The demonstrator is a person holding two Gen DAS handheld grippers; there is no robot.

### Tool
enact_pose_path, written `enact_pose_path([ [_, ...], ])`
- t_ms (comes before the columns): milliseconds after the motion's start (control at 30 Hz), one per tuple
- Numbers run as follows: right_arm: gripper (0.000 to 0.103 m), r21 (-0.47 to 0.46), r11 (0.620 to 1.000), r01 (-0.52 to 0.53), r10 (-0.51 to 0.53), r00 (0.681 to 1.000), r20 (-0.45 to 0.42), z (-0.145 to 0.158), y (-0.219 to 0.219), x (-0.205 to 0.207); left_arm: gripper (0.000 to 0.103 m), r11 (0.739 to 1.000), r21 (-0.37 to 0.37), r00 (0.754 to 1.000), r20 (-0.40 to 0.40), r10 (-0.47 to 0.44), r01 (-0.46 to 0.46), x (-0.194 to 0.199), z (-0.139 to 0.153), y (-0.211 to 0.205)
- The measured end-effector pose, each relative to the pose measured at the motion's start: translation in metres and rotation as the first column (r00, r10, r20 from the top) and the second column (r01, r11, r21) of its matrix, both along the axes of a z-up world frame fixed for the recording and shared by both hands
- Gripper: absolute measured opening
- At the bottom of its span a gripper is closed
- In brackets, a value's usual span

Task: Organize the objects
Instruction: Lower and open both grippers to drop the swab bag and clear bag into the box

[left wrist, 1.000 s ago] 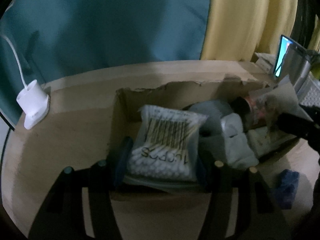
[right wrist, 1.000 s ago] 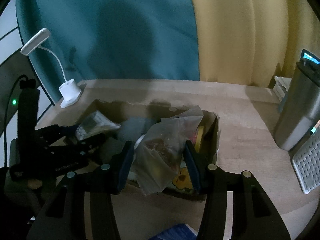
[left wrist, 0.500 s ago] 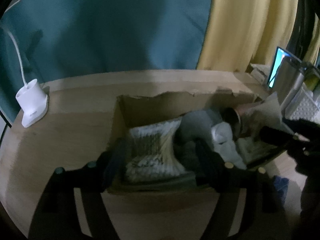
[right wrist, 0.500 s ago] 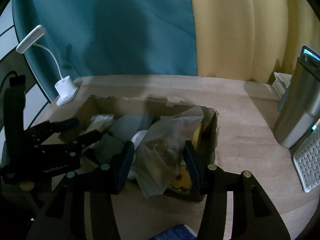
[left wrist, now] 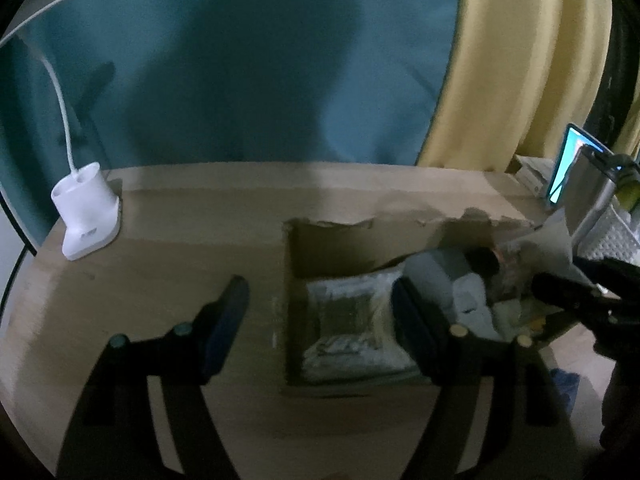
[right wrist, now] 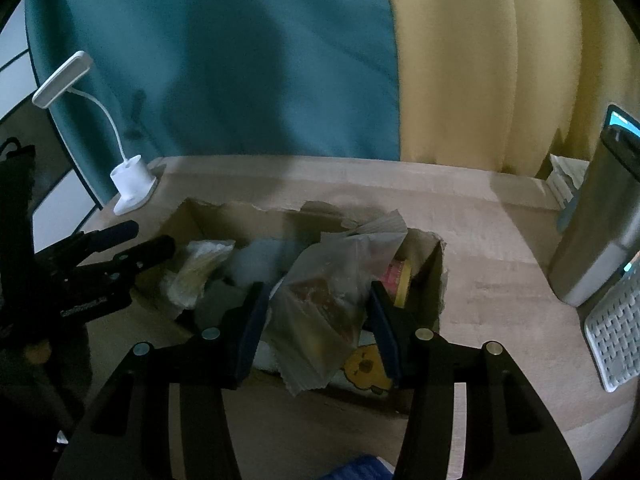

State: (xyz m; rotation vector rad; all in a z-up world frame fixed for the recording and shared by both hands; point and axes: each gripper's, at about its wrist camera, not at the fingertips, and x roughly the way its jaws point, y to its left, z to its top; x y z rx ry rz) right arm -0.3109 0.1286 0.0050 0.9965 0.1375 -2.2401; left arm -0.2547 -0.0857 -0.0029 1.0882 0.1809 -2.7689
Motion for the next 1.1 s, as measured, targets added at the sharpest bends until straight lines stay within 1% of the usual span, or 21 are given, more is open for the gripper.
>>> enact_pose_path([
  [167, 0.054, 0.011, 1.000, -0.012, 0.012, 1.000, 0.002, 0.000, -0.008, 0.000, 0.075, 1.000, 0.002, 0.999, 0.043, -0.002, 0.002, -0.007, -0.012, -0.007],
  [300, 0.054, 0.011, 1.000, -0.014, 0.014, 1.000, 0.004, -0.001, -0.012, 0.001, 0.075, 1.000, -0.002, 0.996, 0.085, -0.023, 0.023, -0.014, -0.025, -0.008],
  [467, 0.054, 0.020, 1.000, -0.009, 0.008, 1.000, 0.007, -0.002, -0.016, 0.000, 0.077, 0.999, -0.010, 0.995, 0.090, -0.045, 0.046, -0.017, -0.031, -0.004],
  [500, 0.054, 0.022, 1.000, -0.007, 0.007, 1.000, 0.007, -0.002, -0.017, 0.000, 0.079, 0.999, -0.007, 0.995, 0.089, -0.042, 0.043, -0.017, -0.031, -0.005],
  [533, 0.054, 0.025, 1.000, -0.007, 0.007, 1.000, 0.009, -0.002, -0.018, 0.000, 0.080, 0.999, 0.000, 0.995, 0.090, -0.041, 0.041, -0.017, -0.031, -0.007],
  [667, 0.054, 0.029, 1.000, -0.011, 0.011, 1.000, 0.007, -0.002, -0.022, 0.001, 0.080, 0.999, 0.011, 0.995, 0.087, -0.043, 0.042, -0.015, -0.029, -0.009],
  [867, 0.054, 0.030, 0.999, -0.017, 0.017, 1.000, 0.001, 0.000, -0.028, 0.003, 0.080, 0.999, 0.041, 0.999, 0.049, -0.023, 0.021, -0.006, -0.022, -0.018],
  [1100, 0.054, 0.032, 0.999, -0.044, 0.044, 0.999, -0.005, 0.003, -0.041, 0.009, 0.080, 0.999, 0.052, 1.000, 0.019, -0.014, 0.013, 0.005, -0.013, -0.026],
])
